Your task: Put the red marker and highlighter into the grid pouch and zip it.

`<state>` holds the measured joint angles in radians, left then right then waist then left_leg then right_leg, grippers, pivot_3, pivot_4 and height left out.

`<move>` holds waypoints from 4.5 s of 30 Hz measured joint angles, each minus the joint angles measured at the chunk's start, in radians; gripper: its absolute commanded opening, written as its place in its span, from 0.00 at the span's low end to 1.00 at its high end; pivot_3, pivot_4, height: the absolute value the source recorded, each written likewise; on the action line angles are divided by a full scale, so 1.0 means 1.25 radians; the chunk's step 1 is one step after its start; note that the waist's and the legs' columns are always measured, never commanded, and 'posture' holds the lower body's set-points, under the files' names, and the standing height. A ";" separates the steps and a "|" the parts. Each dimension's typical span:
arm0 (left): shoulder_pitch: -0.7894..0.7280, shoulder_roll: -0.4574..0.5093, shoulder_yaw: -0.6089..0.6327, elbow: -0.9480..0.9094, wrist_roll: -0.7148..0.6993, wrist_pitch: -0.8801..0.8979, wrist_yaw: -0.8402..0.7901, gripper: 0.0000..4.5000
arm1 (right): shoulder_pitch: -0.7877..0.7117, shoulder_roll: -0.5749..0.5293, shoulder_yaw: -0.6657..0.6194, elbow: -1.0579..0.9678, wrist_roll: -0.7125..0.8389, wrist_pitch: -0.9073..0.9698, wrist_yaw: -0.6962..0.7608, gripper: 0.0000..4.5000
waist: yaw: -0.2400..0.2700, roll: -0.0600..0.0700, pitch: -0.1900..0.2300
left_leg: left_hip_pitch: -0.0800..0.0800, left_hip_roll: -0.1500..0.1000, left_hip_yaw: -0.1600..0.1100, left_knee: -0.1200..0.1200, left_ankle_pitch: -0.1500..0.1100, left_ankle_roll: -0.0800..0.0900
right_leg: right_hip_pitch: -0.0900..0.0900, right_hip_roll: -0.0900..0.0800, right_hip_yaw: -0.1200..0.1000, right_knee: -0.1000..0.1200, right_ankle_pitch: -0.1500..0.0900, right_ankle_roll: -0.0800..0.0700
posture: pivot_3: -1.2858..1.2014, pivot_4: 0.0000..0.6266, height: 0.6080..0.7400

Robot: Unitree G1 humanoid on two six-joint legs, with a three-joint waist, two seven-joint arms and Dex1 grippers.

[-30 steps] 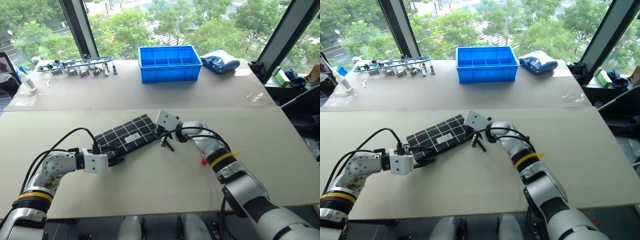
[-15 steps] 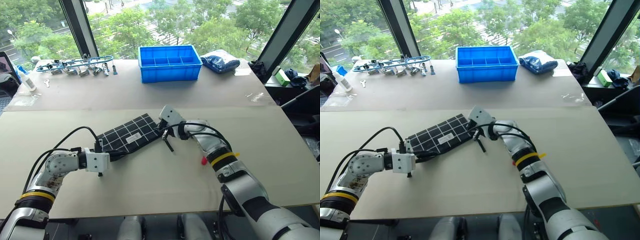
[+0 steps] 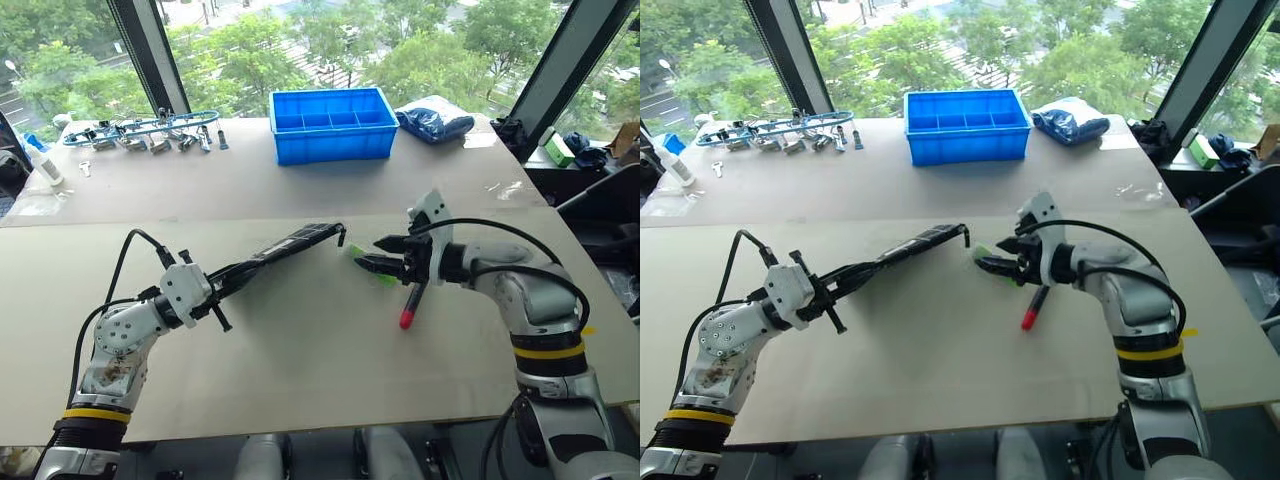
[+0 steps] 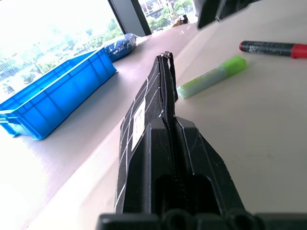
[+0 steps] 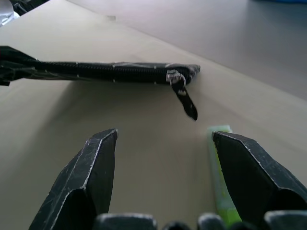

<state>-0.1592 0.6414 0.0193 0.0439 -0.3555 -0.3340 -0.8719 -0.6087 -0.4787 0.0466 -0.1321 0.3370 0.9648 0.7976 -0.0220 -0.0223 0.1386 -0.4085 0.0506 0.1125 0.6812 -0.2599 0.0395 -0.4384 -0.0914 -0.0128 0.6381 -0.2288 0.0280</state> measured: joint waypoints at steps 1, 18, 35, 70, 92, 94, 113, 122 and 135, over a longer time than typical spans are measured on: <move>0.002 0.000 0.001 -0.006 0.000 0.009 -0.004 0.00 | -0.003 0.009 0.014 0.004 -0.011 -0.005 -0.023 0.78 | 0.001 0.000 0.000 | 0.001 0.000 0.000 0.000 0.000 0.000 | 0.000 0.000 0.000 0.000 0.000 0.000 | 0.52 0.24 1.00; 0.010 -0.011 0.013 -0.007 0.001 0.025 -0.028 0.00 | -0.060 0.103 0.061 0.126 -0.046 -0.073 -0.107 0.78 | 0.007 0.000 0.000 | 0.000 0.000 0.000 0.000 0.000 -0.001 | 0.000 0.000 0.000 0.000 0.000 0.000 | 0.52 0.24 1.00; 0.010 -0.031 0.015 -0.008 0.016 0.026 -0.037 0.00 | -0.087 0.131 0.074 0.215 -0.063 -0.156 -0.098 0.01 | 0.007 0.000 0.000 | 0.000 0.000 0.000 0.000 0.000 -0.001 | 0.000 0.000 0.000 0.001 0.000 0.000 | 0.52 0.24 1.00; -0.025 -0.067 0.013 0.011 0.035 0.042 -0.039 0.00 | -0.194 0.292 0.249 0.283 -0.049 -0.126 0.026 0.08 | 0.006 0.000 0.000 | 0.000 0.000 0.000 0.000 0.001 -0.001 | 0.001 0.000 -0.001 0.002 0.000 0.000 | 0.52 0.24 1.00; -0.015 -0.079 -0.001 -0.006 0.035 0.039 -0.045 0.00 | 0.076 -0.034 -0.148 -0.270 0.177 0.271 -0.105 0.51 | 0.007 0.000 0.000 | 0.001 0.000 -0.002 -0.001 0.000 0.000 | 0.003 0.000 -0.001 -0.003 0.000 0.000 | 0.52 0.24 1.00; -0.007 -0.079 0.000 -0.006 0.035 0.039 -0.044 0.00 | 0.080 -0.017 -0.185 -0.284 0.153 0.336 -0.186 0.51 | 0.009 0.000 0.000 | 0.001 0.000 -0.002 -0.001 0.000 0.000 | 0.002 0.000 -0.001 -0.004 0.000 0.000 | 0.52 0.24 1.00; -0.024 -0.097 -0.003 0.017 0.036 0.023 -0.051 0.00 | 0.154 0.180 -0.188 -0.407 -0.019 0.514 -0.574 0.51 | 0.008 0.000 0.000 | 0.000 -0.001 -0.002 -0.001 0.000 0.000 | 0.003 0.000 -0.001 -0.005 0.001 0.001 | 0.52 0.24 1.00; -0.023 -0.102 -0.006 0.017 0.045 0.023 -0.050 0.00 | 0.169 0.239 -0.218 -0.404 -0.037 0.514 -0.639 0.51 | 0.007 0.000 0.000 | 0.000 -0.001 -0.002 -0.001 0.000 0.000 | 0.003 0.000 -0.001 -0.005 0.001 0.001 | 0.52 0.24 1.00; -0.031 -0.102 0.001 0.024 0.045 0.023 -0.049 0.00 | 0.228 0.266 -0.150 -0.407 -0.065 0.511 -0.671 0.45 | 0.007 -0.001 0.000 | 0.001 -0.001 -0.002 -0.001 0.000 0.000 | 0.004 0.000 -0.001 -0.005 0.000 0.001 | 0.52 0.24 1.00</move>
<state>-0.1981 0.5139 0.0206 0.0740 -0.2989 -0.3054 -0.9335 -0.3231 -0.1465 -0.1411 -0.6412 0.2560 1.6040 -0.0409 -0.0137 -0.0234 0.1381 -0.4076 0.0498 0.1100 0.6802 -0.2599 0.0397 -0.4339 -0.0914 -0.0144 0.6315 -0.2282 0.0291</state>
